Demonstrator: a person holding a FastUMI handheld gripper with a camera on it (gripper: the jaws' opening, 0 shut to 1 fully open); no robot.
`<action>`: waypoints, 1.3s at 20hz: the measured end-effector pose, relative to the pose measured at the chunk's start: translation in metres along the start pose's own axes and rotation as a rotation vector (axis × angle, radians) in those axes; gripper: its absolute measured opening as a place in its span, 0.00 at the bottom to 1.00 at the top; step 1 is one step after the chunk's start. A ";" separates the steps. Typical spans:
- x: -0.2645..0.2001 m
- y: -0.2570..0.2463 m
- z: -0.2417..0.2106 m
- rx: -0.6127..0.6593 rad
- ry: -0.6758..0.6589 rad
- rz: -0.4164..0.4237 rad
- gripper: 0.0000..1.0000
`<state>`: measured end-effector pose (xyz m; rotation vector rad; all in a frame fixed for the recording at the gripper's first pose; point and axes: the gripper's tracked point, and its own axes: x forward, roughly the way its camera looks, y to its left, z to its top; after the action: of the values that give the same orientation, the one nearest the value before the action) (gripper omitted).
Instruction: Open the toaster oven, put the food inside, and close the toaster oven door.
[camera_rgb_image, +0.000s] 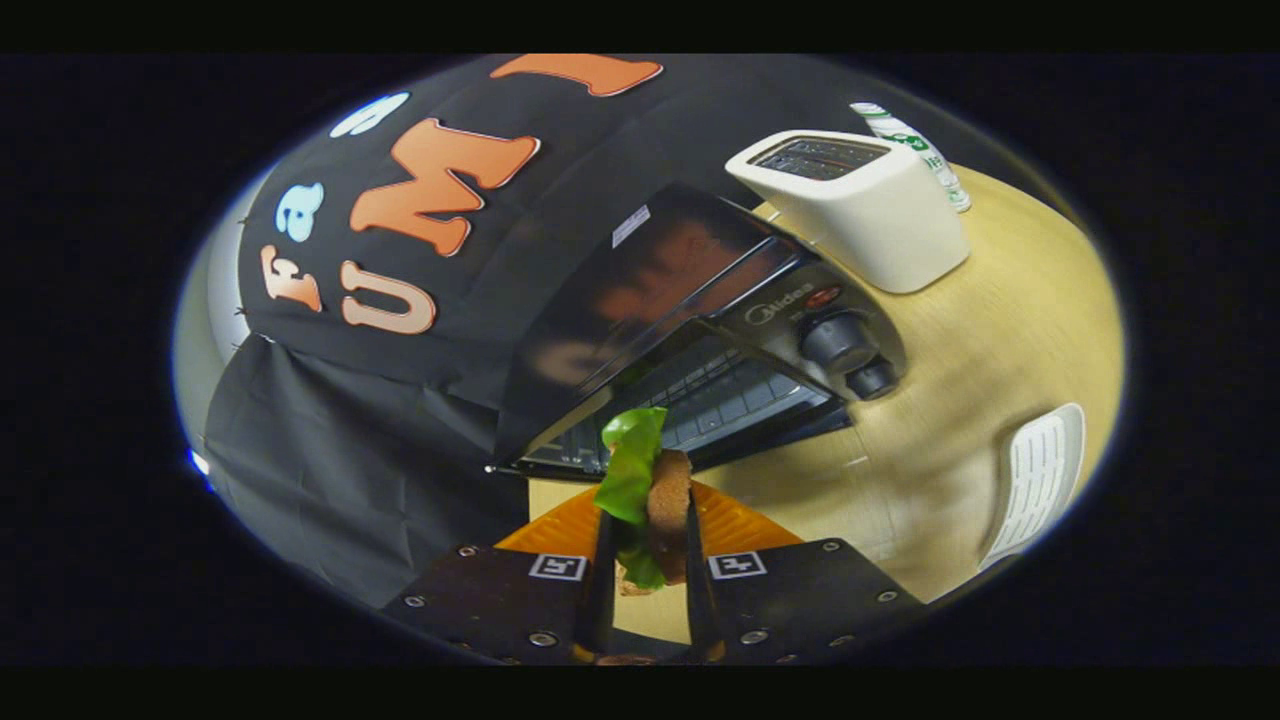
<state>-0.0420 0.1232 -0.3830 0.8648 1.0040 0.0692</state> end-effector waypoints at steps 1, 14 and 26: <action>0.008 0.002 0.001 0.023 -0.010 0.004 0.30; 0.073 -0.001 0.025 0.218 -0.196 0.011 0.30; 0.106 -0.013 0.049 0.112 -0.366 -0.079 0.31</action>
<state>0.0503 0.1298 -0.4551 0.9002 0.7010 -0.2081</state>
